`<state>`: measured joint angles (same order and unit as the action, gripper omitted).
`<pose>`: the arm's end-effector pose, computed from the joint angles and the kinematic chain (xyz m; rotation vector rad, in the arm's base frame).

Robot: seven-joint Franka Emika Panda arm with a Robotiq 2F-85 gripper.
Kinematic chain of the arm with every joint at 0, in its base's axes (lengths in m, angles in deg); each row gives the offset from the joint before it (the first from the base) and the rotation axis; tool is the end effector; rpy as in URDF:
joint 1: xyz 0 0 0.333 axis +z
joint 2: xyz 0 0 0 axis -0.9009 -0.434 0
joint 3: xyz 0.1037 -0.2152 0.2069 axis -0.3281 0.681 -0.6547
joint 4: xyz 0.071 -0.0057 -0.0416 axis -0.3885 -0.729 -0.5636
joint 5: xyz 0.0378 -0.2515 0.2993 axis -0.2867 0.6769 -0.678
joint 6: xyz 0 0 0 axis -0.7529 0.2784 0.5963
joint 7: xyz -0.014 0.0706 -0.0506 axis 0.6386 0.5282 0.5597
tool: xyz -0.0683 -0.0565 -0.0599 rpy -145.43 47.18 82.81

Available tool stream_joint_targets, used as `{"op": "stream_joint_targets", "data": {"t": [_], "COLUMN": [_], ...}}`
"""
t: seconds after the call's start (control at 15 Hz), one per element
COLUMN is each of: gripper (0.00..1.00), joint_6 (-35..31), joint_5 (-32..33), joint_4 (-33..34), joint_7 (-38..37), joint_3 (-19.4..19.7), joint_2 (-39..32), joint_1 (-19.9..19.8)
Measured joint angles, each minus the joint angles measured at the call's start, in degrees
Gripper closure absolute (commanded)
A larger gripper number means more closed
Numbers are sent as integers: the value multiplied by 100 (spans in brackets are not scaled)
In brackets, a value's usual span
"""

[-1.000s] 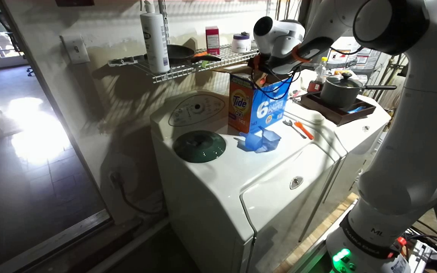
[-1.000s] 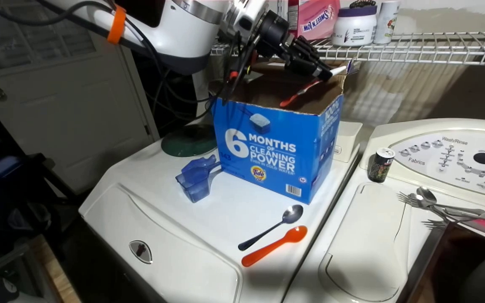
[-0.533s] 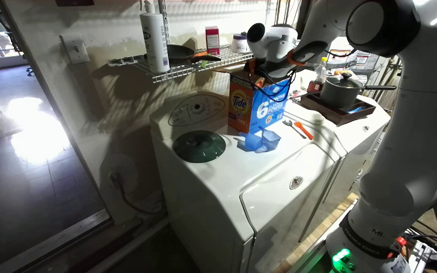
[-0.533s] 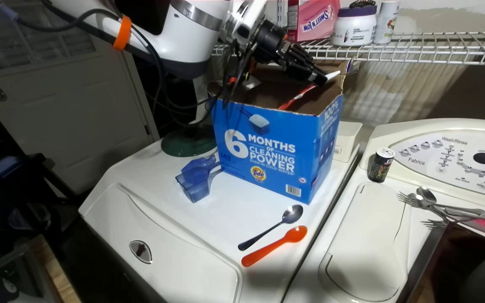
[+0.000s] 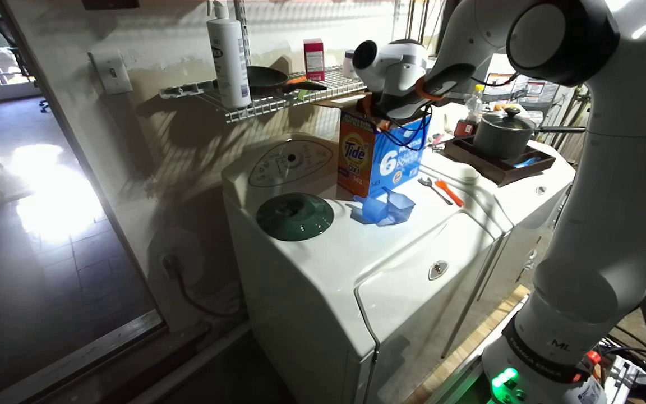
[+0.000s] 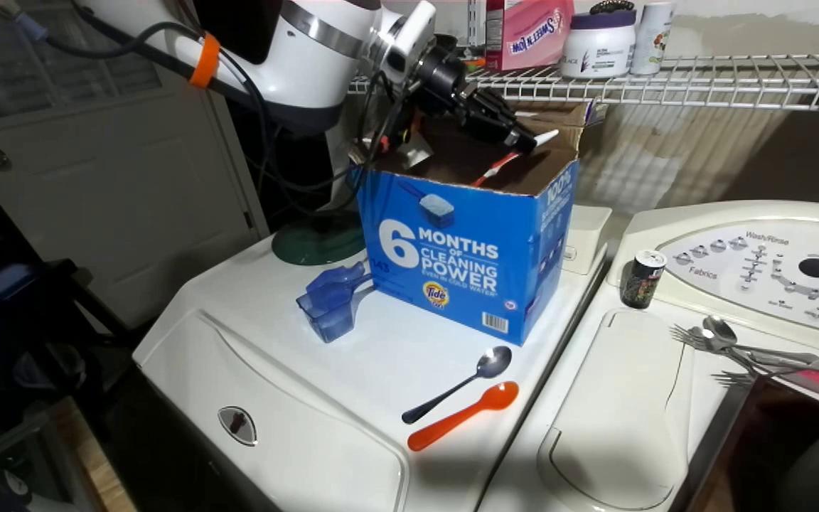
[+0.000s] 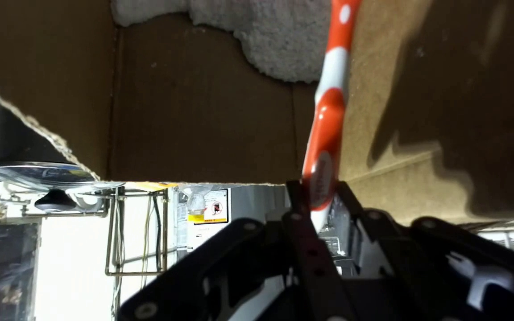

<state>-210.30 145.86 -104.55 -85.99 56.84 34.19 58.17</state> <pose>0.6355 -0.1787 0.4528 1.8545 -1.4084 1.1297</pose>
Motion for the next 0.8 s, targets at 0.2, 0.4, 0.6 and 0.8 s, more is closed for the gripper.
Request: {"op": "stream_joint_targets", "data": {"t": [0.2,0.4,0.6,0.8], "gripper": [95,95,95,95], "joint_6": [4,64,172,243], "joint_5": [-65,-210,-468,-716], "joint_4": [5,2,18,21], "joint_7": [129,374,732,1004], "joint_3": [-18,-18,-20,-20], "joint_2": [-84,-203,-270,-289], "joint_1": [1,-11,-16,-17]}}
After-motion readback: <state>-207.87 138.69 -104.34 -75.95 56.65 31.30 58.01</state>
